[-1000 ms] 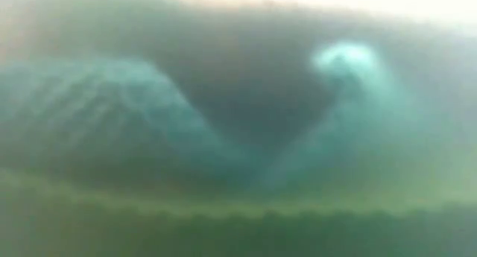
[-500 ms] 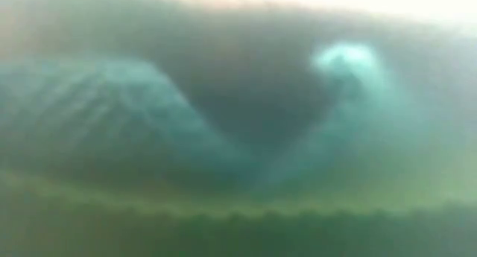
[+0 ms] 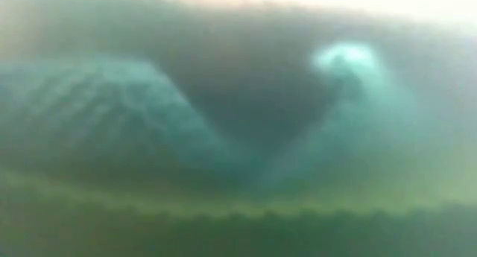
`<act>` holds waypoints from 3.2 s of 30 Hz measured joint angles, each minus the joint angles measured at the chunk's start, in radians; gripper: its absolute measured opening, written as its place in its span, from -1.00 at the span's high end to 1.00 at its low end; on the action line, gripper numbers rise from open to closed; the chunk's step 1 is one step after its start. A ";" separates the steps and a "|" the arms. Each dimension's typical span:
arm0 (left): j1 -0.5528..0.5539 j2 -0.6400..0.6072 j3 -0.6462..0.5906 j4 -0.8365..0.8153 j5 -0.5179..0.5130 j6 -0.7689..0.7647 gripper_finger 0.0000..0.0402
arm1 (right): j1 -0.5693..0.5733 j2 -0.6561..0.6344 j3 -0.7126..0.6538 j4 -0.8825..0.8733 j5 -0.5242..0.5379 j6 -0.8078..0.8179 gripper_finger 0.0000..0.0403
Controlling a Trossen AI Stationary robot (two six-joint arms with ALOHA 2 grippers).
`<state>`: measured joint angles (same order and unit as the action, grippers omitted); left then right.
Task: Fold microfiber towels
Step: Put the folded orange microfiber cloth into the green transparent bin
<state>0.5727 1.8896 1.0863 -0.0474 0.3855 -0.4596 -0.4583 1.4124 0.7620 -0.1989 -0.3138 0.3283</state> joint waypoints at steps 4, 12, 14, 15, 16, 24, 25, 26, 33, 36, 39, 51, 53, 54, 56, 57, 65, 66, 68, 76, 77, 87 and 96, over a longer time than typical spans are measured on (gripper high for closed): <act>-0.003 0.000 0.000 0.001 0.003 0.006 0.57 | 0.000 0.000 0.000 0.000 0.001 -0.003 0.43; -0.012 0.000 0.000 -0.002 0.008 0.026 0.57 | 0.000 0.000 0.000 0.000 0.002 -0.011 0.43; -0.012 0.000 0.000 -0.001 0.015 0.028 0.57 | 0.000 0.000 0.000 0.000 0.002 -0.011 0.43; -0.012 0.001 0.000 -0.002 0.024 0.028 0.57 | 0.000 0.000 0.000 0.000 0.002 -0.011 0.43; -0.012 0.001 0.000 -0.002 0.028 0.028 0.57 | 0.000 0.000 0.000 0.000 0.002 -0.011 0.43; -0.029 0.001 0.000 -0.004 0.036 0.036 0.48 | 0.000 0.000 0.000 0.000 0.000 -0.026 0.48; -0.033 0.001 0.000 -0.005 0.035 0.037 0.42 | 0.000 0.000 0.000 0.000 0.000 -0.026 0.50; -0.037 0.001 0.000 -0.005 0.030 0.038 0.35 | 0.000 0.000 0.000 0.000 0.000 -0.026 0.53; -0.044 0.002 0.000 -0.004 -0.025 -0.022 -0.14 | 0.000 0.000 0.000 0.000 -0.002 -0.026 0.63; -0.036 0.002 0.000 -0.004 -0.065 -0.031 -0.24 | 0.000 0.000 0.000 0.000 -0.002 -0.026 0.64; -0.028 0.002 0.000 -0.002 -0.130 -0.041 -0.28 | 0.000 0.000 0.000 0.000 -0.002 -0.026 0.64; -0.034 0.057 0.002 0.001 0.009 -0.161 -0.28 | 0.000 0.000 0.000 0.006 -0.002 -0.034 0.64; -0.047 0.073 0.005 0.013 0.010 -0.177 -0.28 | 0.000 0.000 0.001 0.008 -0.002 -0.034 0.64; -0.053 0.081 0.005 0.025 0.007 -0.177 -0.28 | 0.000 0.000 0.001 0.008 -0.002 -0.032 0.64; -0.061 0.087 0.005 0.047 -0.001 -0.180 -0.28 | 0.000 0.000 0.001 0.008 -0.002 -0.029 0.64; -0.064 0.088 0.005 0.062 -0.006 -0.180 -0.28 | 0.000 0.000 0.001 0.008 -0.003 -0.029 0.64; -0.064 0.095 0.001 0.187 0.002 -0.258 -0.19 | 0.000 0.000 0.001 0.007 -0.003 -0.028 0.64; -0.064 0.095 0.001 0.185 0.007 -0.258 -0.14 | 0.000 0.000 0.001 0.007 -0.003 -0.027 0.64; -0.061 0.095 0.001 0.185 0.015 -0.258 -0.01 | 0.000 0.000 0.001 0.007 -0.003 -0.027 0.64; -0.028 0.088 0.000 0.259 0.051 -0.322 0.50 | 0.000 0.000 0.001 0.007 -0.003 -0.029 0.64; -0.026 0.083 0.000 0.259 0.048 -0.320 0.55 | 0.000 0.000 0.001 0.007 -0.003 -0.031 0.64; -0.027 0.080 0.003 0.262 -0.062 -0.256 0.97 | 0.000 0.000 0.001 0.006 -0.003 -0.052 0.64; -0.030 0.080 0.003 0.284 -0.106 -0.239 0.98 | 0.000 0.000 0.001 -0.070 0.023 -0.029 0.64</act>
<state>0.5423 1.9694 1.0893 0.2371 0.2790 -0.6984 -0.4583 1.4120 0.7628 -0.2694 -0.2904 0.2991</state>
